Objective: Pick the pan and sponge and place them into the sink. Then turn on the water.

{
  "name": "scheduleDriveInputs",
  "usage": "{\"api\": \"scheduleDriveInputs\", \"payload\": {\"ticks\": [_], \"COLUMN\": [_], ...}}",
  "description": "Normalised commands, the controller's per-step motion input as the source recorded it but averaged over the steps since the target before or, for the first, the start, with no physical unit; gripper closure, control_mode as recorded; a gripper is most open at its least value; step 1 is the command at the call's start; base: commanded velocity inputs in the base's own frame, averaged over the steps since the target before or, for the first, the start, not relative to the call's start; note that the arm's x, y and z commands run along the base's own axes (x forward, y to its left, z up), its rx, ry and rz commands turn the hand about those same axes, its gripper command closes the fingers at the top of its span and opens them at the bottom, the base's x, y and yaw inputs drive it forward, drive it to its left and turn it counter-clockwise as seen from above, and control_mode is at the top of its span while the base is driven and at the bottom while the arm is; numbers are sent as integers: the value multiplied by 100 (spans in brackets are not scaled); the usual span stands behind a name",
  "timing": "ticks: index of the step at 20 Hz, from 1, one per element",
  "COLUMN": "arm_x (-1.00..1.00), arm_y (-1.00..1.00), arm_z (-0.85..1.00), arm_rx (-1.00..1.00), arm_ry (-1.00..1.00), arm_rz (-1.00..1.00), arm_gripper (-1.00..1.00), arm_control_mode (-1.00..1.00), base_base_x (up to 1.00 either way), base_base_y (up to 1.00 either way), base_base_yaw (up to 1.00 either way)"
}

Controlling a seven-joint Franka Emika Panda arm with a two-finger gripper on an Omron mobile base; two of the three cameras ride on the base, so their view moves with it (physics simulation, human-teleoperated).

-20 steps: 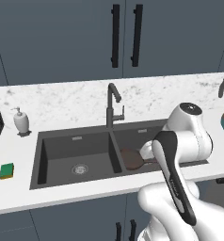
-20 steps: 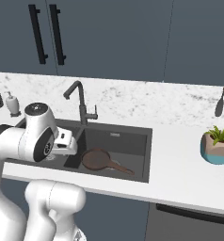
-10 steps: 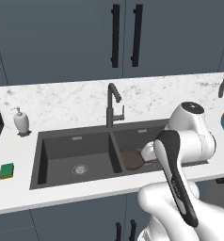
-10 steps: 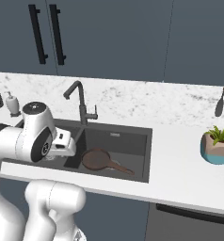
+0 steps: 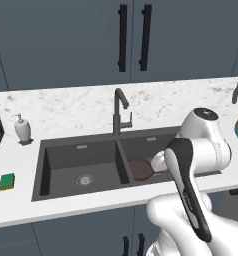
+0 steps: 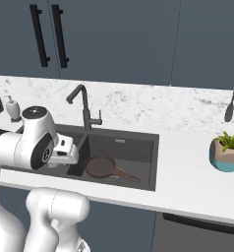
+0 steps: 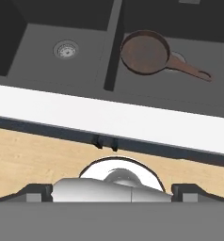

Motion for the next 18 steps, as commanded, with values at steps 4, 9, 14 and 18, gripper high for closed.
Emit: {"api": "scheduleDriveInputs", "payload": {"ticks": [4,9,14,18], "arm_x": [0,0,0,0], "arm_y": [0,0,0,0], "arm_z": [0,0,0,0], "arm_rx": [0,0,0,0], "arm_ry": [0,0,0,0], "arm_rz": [0,0,0,0], "arm_gripper": [-100,-100,-100,-100], "arm_control_mode": [100,100,100,100], "base_base_x": [-47,-66,-6,21], "base_base_y": [6,67,100,100], "base_base_yaw": [0,0,0,0]}}
